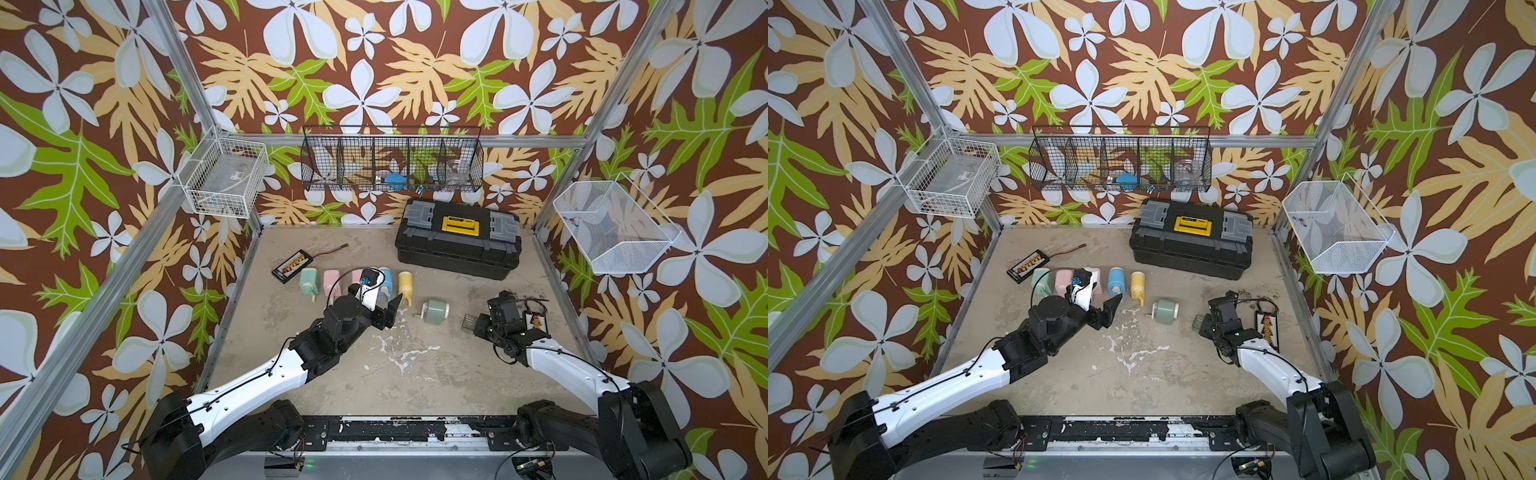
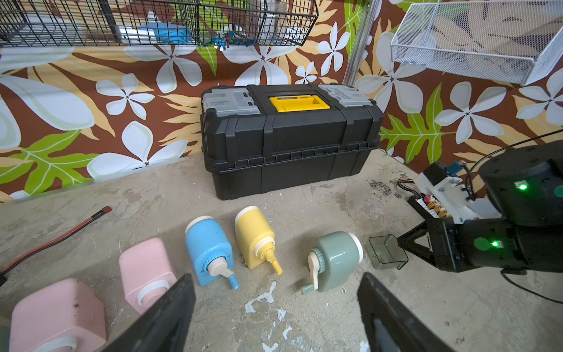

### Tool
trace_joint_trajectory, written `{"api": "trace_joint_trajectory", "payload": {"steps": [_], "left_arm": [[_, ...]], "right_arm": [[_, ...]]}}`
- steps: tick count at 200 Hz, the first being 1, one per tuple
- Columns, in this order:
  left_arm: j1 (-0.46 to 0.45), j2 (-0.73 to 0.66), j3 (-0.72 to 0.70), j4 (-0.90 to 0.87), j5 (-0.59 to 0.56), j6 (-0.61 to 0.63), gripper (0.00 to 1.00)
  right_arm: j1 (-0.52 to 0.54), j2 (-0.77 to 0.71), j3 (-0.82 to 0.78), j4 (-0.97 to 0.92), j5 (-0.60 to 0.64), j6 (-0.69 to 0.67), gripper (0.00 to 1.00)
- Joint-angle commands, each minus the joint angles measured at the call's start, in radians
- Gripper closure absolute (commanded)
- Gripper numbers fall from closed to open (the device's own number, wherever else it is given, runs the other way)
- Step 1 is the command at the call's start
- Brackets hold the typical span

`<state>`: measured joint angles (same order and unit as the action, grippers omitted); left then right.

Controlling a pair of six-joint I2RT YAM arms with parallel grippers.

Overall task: Put the tray back into the pencil sharpener
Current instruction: Pick up the container from the center of the board, then place the container at the center of the board.

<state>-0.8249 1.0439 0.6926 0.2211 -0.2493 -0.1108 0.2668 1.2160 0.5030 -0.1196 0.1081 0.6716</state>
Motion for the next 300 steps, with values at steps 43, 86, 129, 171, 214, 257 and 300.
{"api": "trace_joint_trajectory", "payload": {"steps": [43, 86, 129, 171, 214, 257, 300], "left_arm": [[0.001, -0.028, -0.004, 0.026, 0.019, 0.025, 0.15], [0.002, -0.032, -0.004, 0.025, 0.027, 0.030, 0.16], [0.001, -0.034, -0.004, 0.026, 0.027, 0.033, 0.16], [0.001, -0.031, -0.004, 0.025, 0.024, 0.039, 0.16], [0.001, -0.023, -0.008, 0.027, 0.017, 0.040, 0.17], [0.001, -0.006, -0.010, 0.030, 0.039, 0.039, 0.18], [0.002, 0.024, -0.007, 0.037, 0.069, 0.022, 0.18]], "right_arm": [[-0.003, 0.111, 0.041, 0.031, 0.028, -0.032, 0.82], [-0.002, 0.143, 0.052, 0.028, 0.028, -0.040, 0.91], [-0.002, 0.134, 0.059, 0.000, 0.024, -0.073, 1.00], [0.027, 0.031, 0.049, -0.091, 0.029, -0.110, 1.00], [0.201, -0.148, 0.005, -0.249, 0.067, -0.019, 1.00], [0.382, -0.242, -0.039, -0.343, 0.117, 0.079, 1.00], [0.479, -0.151, -0.026, -0.369, 0.204, 0.108, 1.00]]}}
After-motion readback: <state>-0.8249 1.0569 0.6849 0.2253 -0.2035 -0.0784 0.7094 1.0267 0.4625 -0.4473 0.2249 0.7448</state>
